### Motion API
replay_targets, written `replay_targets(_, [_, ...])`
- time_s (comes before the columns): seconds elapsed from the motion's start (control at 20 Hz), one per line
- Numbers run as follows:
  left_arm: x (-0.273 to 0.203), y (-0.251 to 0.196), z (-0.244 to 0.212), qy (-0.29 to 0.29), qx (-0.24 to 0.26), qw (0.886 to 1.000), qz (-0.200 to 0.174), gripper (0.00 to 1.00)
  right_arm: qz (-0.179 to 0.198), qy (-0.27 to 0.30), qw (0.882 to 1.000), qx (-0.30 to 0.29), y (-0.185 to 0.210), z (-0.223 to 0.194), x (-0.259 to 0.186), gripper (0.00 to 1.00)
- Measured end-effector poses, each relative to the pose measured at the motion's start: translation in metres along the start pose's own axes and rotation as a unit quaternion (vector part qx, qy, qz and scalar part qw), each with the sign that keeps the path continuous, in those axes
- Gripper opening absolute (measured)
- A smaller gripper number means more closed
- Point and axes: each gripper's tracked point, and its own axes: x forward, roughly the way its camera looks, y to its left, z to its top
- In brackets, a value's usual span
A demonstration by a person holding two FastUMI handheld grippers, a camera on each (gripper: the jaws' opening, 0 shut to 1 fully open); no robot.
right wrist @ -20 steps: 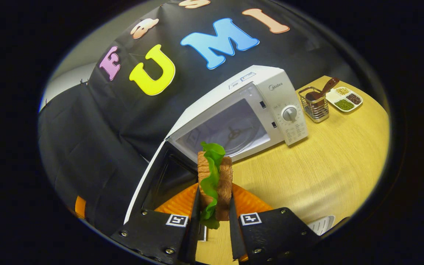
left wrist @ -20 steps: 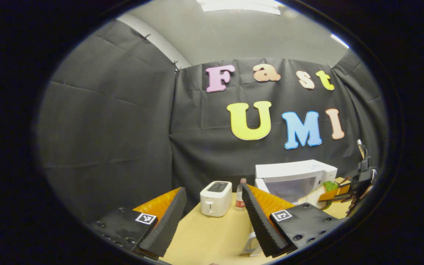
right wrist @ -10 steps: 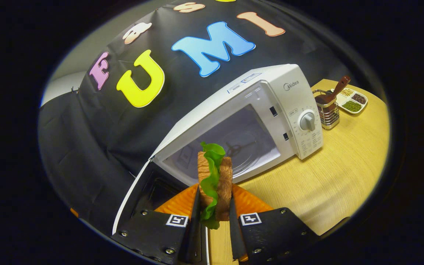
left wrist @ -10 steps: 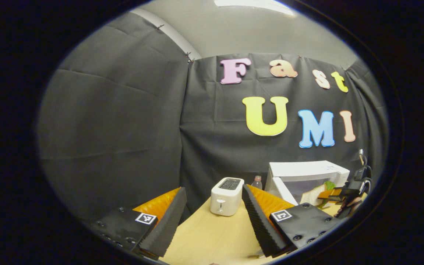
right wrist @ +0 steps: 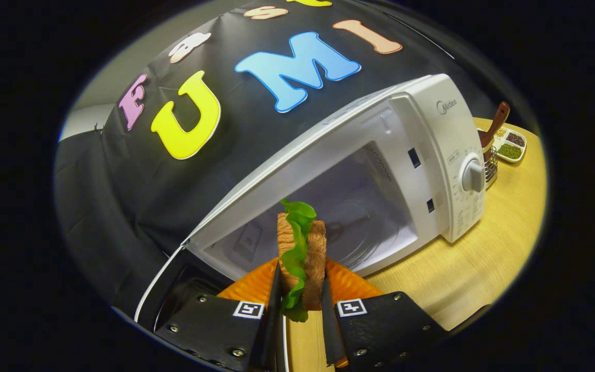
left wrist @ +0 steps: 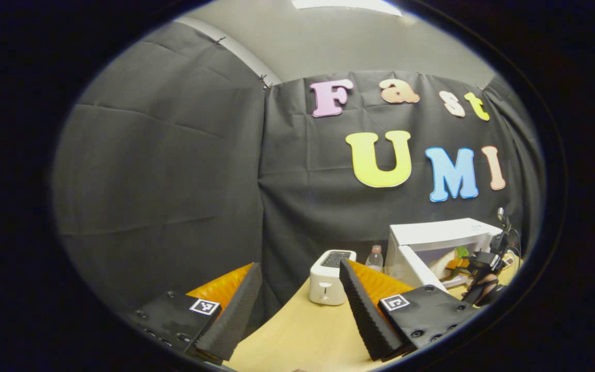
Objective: Open the microwave oven with the left hand, put the food in, and close the microwave oven.
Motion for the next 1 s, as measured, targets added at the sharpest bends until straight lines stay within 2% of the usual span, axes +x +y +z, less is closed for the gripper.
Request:
replay_targets(0.4, [-0.001,0.019,-0.018,0.021,0.026,0.999,0.024,1.0,-0.002,-0.003,1.0,0.021,-0.003,-0.008,0.052,0.37])
replay_targets(0.5, [-0.001,0.02,-0.02,0.02,0.028,0.999,0.023,0.97,-0.014,-0.004,1.0,0.022,-0.011,-0.009,0.058,0.37])
replay_targets(0.6, [-0.002,0.021,-0.022,0.019,0.03,0.999,0.022,1.0,-0.033,-0.006,0.999,0.014,-0.021,-0.01,0.062,0.37])
replay_targets(0.65, [-0.002,0.021,-0.021,0.018,0.03,0.999,0.022,1.0,-0.039,-0.006,0.999,0.015,-0.026,-0.01,0.065,0.41])
replay_targets(0.7, [-0.002,0.02,-0.021,0.018,0.03,0.999,0.021,1.0,-0.046,-0.007,0.999,0.016,-0.03,-0.009,0.068,0.41])
replay_targets(0.75, [-0.001,0.018,-0.022,0.017,0.029,0.999,0.021,1.0,-0.051,-0.01,0.999,0.014,-0.033,-0.006,0.069,0.47])
replay_targets(0.8, [-0.001,0.018,-0.023,0.018,0.029,0.999,0.02,1.0,-0.066,-0.013,0.998,0.004,-0.038,-0.004,0.071,0.47])
replay_targets(0.85, [-0.001,0.017,-0.025,0.018,0.027,0.999,0.019,1.0,-0.076,-0.011,0.997,-0.01,-0.041,-0.003,0.072,0.52])
replay_targets(0.9, [-0.001,0.015,-0.025,0.017,0.023,0.999,0.017,1.0,-0.096,-0.016,0.995,-0.039,-0.047,0.0,0.07,0.53])
replay_targets(0.95, [0.0,0.012,-0.026,0.017,0.02,1.0,0.013,1.0,-0.114,-0.018,0.991,-0.071,-0.052,0.002,0.067,0.71])
replay_targets(1.0, [0.0,0.01,-0.026,0.017,0.019,1.0,0.011,1.0,-0.124,-0.02,0.987,-0.1,-0.054,0.004,0.064,0.75])
